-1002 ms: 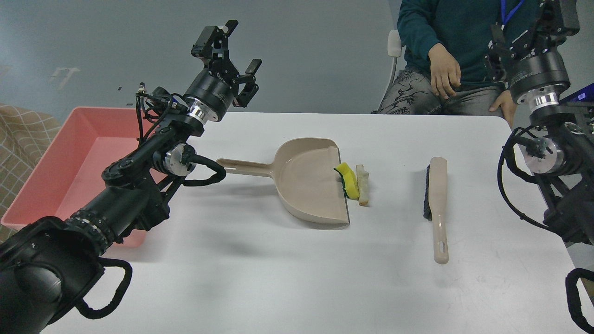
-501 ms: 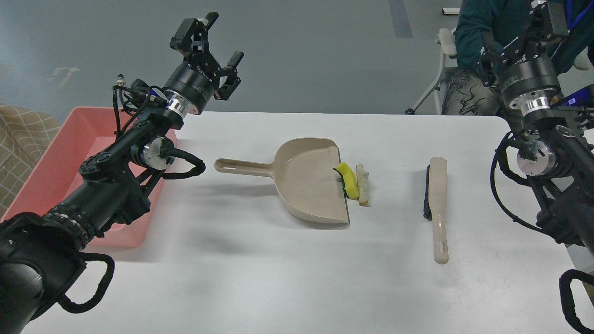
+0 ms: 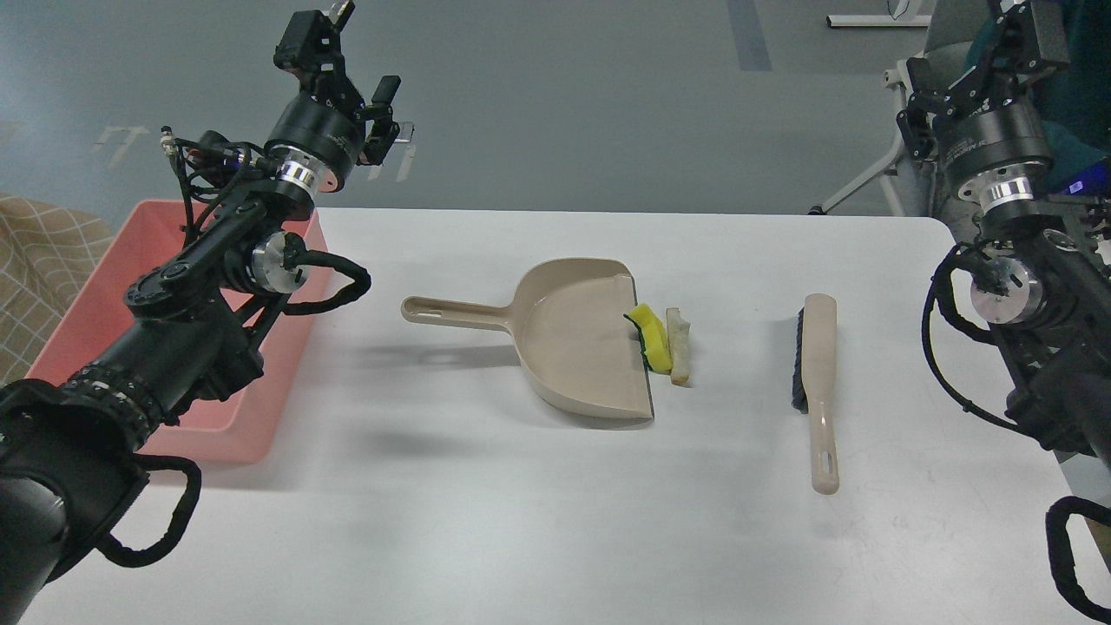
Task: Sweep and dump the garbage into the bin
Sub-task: 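Lower the left gripper from above the pink bin toward the dustpan handle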
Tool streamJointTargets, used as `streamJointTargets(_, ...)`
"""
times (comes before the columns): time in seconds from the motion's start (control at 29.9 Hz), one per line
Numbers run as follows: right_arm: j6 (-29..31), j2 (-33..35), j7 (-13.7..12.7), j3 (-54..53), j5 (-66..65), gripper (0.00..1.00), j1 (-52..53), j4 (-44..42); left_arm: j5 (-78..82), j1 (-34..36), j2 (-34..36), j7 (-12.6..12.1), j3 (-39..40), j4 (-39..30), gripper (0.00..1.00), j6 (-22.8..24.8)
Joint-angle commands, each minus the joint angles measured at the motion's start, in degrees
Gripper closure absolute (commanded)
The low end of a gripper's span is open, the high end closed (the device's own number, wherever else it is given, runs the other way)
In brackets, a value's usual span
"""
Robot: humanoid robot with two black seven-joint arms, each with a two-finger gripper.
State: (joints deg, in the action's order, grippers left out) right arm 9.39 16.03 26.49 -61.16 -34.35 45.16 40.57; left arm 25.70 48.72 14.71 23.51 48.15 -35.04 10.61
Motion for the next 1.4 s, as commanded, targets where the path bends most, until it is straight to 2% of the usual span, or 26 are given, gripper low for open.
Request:
streamJointTargets(0.0, 0.4, -0.3, 0.0, 0.0, 0.0, 0.0, -0.2, 0.0, 0.1, -0.3, -0.4, -2.0, 0.0, -0.1, 0.02, 0.5)
streamJointTargets(0.13, 0.4, -1.3, -0.5, 0.0, 0.0, 0.0, -0.6, 0.1, 0.3, -0.5, -0.5, -2.0, 0.0, -0.6, 0.02, 0.5)
streamJointTargets(0.3, 1.1, -2.2, -2.6, 0.0, 0.0, 0.0, -0.9, 0.7, 0.4, -0.5, -0.5, -2.0, 0.0, -0.7, 0.02, 0.5)
streamJointTargets(0.43, 1.8, -2.2, -2.9, 0.0, 0.0, 0.0, -0.6, 0.4, 0.5, -0.6, -1.4, -2.0, -0.1, -1.2, 0.02, 0.5)
streamJointTargets(0.63, 1.8, -2.6, -7.6, 0.0, 0.0, 0.0, 0.1, 0.2, 0.3, -1.6, -1.4, -2.0, -0.1, -4.9, 0.02, -0.6)
streamJointTargets(0.9, 1.7, -3.5, -7.8, 0.0, -0.1, 0.0, 0.2, 0.3, 0.5, -1.7, -1.2, -2.2, -0.9, -9.4, 0.02, -3.5)
streamJointTargets(1.04, 1.8, -3.5, -7.7, 0.0, -0.1, 0.0, -0.1, 0.7, 0.5, -1.9, 1.6, -2.2, -4.6, -14.9, 0.02, -7.8)
streamJointTargets(1.27, 1.8, -4.6, -7.6, 0.1, -0.3, 0.0, 0.1, 0.2, 0.6, -2.1, 6.1, -2.2, -5.4, -19.9, 0.02, -7.8)
streamJointTargets(1.37, 1.8, -4.9, -7.6, 0.1, -0.3, 0.0, 0.1, 0.3, 0.6, -2.1, 9.3, -2.2, -8.0, -24.2, 0.02, -7.7)
